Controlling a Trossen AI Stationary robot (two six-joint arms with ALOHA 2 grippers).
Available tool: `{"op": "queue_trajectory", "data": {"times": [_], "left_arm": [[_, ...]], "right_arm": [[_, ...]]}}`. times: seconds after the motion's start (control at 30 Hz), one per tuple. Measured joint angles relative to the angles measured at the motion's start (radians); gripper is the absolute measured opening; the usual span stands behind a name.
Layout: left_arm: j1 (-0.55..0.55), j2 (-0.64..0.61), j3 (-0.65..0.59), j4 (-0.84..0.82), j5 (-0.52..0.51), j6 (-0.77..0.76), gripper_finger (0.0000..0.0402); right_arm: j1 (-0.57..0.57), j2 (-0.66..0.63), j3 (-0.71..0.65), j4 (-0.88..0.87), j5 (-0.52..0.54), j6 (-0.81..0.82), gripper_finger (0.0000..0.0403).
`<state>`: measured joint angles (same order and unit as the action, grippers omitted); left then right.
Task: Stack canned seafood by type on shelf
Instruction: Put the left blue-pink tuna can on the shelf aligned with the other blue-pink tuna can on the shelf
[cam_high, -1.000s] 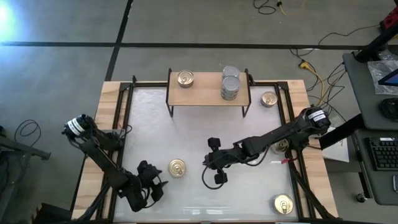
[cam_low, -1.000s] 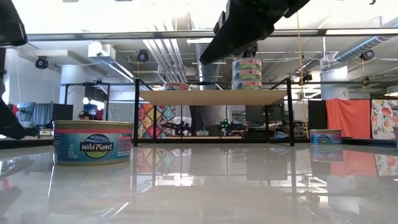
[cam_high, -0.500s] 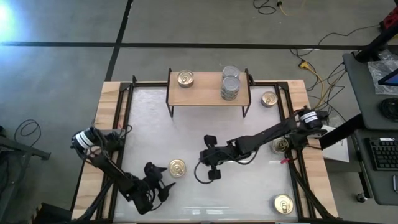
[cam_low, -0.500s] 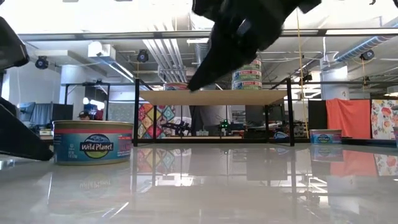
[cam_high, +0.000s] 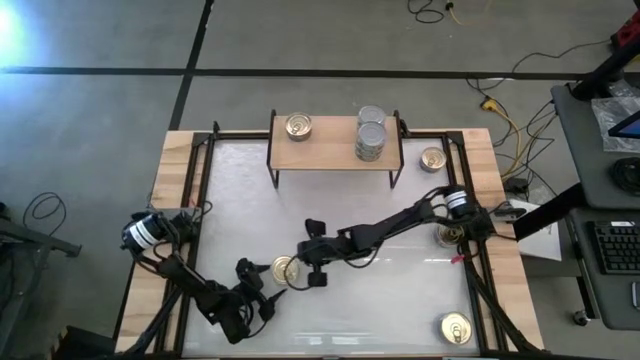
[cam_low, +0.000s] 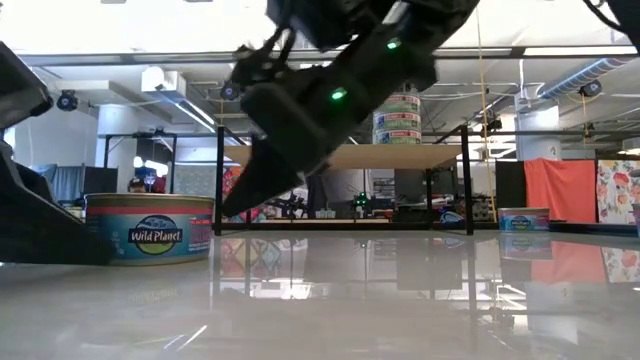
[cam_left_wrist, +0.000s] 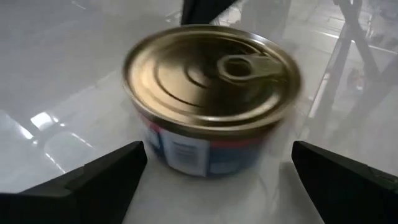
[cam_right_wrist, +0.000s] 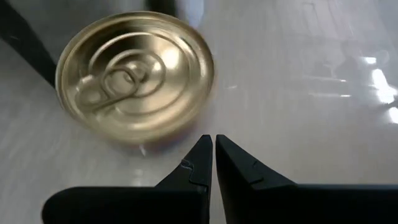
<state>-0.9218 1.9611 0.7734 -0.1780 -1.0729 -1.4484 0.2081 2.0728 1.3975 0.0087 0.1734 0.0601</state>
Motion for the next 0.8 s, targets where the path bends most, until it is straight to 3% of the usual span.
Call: {"op": "queue_trajectory", "data": {"times": [0.37,0.8], "left_arm": [[0.004,0.002,-0.035,0.154,-0.018,0.162,0.0396],[-0.002,-0.031,-0.033,0.122,0.028,0.165,0.0396]], "right_arm": [[-0.001,0.137,0.208,-0.066,-0.075,0.02,0.0013],[0.009,0.04,0.216,-0.262,-0.078,0.026,0.0013]]}}
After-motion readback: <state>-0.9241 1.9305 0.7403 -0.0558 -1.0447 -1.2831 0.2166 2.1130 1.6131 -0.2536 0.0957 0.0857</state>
